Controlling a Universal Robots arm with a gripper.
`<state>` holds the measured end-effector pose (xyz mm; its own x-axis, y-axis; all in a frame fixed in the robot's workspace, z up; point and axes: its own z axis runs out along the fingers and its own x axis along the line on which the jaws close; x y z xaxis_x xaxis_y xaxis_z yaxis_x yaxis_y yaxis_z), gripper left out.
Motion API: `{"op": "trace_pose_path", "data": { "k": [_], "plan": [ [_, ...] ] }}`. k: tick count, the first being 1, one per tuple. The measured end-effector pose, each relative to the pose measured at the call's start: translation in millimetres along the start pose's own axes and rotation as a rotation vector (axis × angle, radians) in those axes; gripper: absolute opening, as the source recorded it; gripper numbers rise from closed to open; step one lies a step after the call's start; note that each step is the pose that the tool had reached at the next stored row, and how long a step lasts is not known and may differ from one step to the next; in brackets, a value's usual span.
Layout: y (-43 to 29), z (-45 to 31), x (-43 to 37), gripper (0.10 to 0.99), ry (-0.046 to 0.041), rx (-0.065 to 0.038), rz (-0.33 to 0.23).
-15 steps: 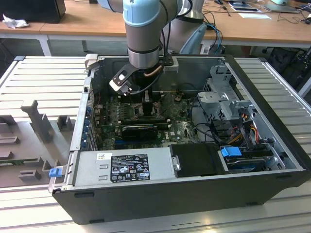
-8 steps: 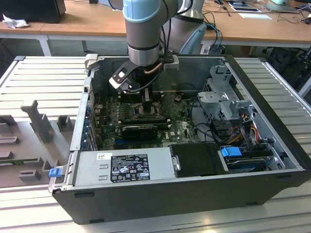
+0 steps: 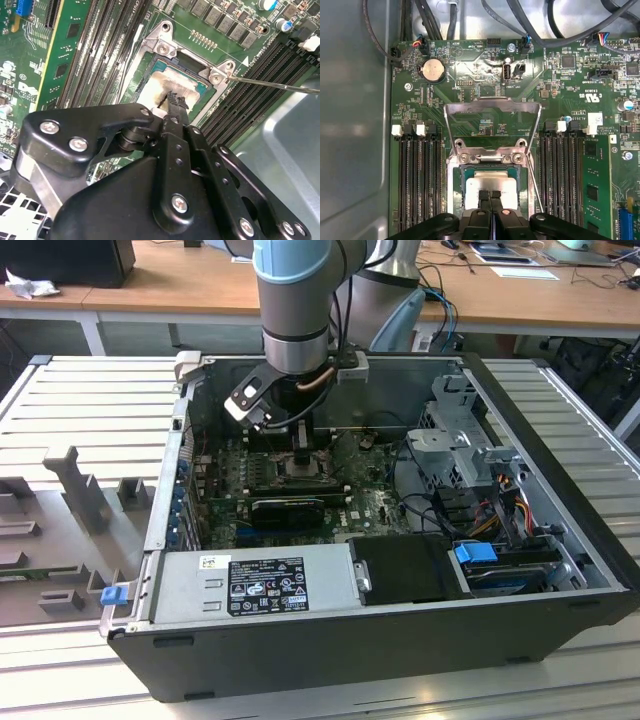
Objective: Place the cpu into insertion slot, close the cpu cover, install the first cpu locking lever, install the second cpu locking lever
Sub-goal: 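Place the cpu into insertion slot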
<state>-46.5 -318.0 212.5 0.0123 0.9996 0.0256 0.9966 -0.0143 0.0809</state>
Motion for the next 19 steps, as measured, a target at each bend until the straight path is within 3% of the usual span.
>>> {"op": "trace_pose_path", "data": {
  "k": [19],
  "plan": [
    [0.2, -2.1, 0.1, 0.106, 0.0001, 0.0, 0.0]
  ]
}}
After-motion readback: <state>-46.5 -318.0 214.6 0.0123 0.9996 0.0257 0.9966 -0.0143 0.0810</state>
